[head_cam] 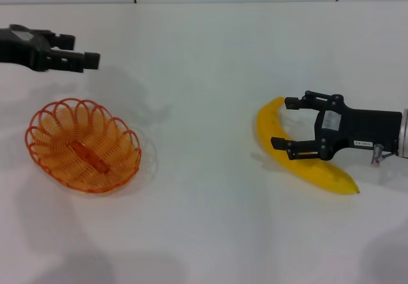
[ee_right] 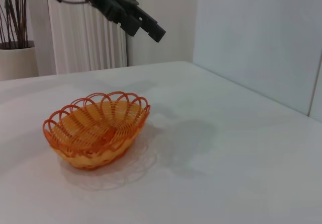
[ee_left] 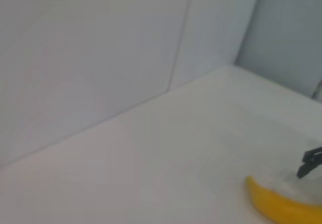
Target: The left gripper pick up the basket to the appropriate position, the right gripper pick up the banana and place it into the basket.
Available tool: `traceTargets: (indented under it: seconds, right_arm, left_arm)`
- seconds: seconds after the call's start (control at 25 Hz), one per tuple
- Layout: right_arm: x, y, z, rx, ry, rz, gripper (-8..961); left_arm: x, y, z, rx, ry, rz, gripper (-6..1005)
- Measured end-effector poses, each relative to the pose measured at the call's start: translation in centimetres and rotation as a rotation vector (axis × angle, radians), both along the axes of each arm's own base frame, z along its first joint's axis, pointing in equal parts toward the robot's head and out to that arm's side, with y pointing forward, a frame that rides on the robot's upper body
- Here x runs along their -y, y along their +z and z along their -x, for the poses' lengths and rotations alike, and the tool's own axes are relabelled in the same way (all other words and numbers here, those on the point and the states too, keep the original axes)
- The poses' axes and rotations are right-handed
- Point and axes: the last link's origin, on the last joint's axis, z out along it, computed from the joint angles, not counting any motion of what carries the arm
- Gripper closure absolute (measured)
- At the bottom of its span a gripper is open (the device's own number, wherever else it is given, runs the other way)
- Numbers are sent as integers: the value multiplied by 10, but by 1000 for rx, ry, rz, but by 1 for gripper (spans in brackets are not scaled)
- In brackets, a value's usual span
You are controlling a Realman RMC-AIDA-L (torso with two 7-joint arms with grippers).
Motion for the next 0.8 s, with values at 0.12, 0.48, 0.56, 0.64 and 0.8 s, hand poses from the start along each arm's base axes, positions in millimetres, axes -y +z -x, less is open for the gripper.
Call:
traceTargets:
  seconds: [0.12,0.48,0.56,0.64,0.8]
  right_arm:
    - [0,0,0,0,-1,2,55]
    - [0,0,0,-1,-3,1,58]
    - [0,0,0,-2,-3,2,59]
    - [0,0,0,-3,-4,1,59]
    - [-1,0,2,-6,0,4,60]
  left_arm:
    - [-4,11,-4,-56,51,-5,142]
    - [-1,27,11,-326,183,-36,148]
    - [1,21,16,-369,193,-26,149]
    - [2,15,19,-387,182,-17,150]
    - [-1,2,23,-387,164,-8,153]
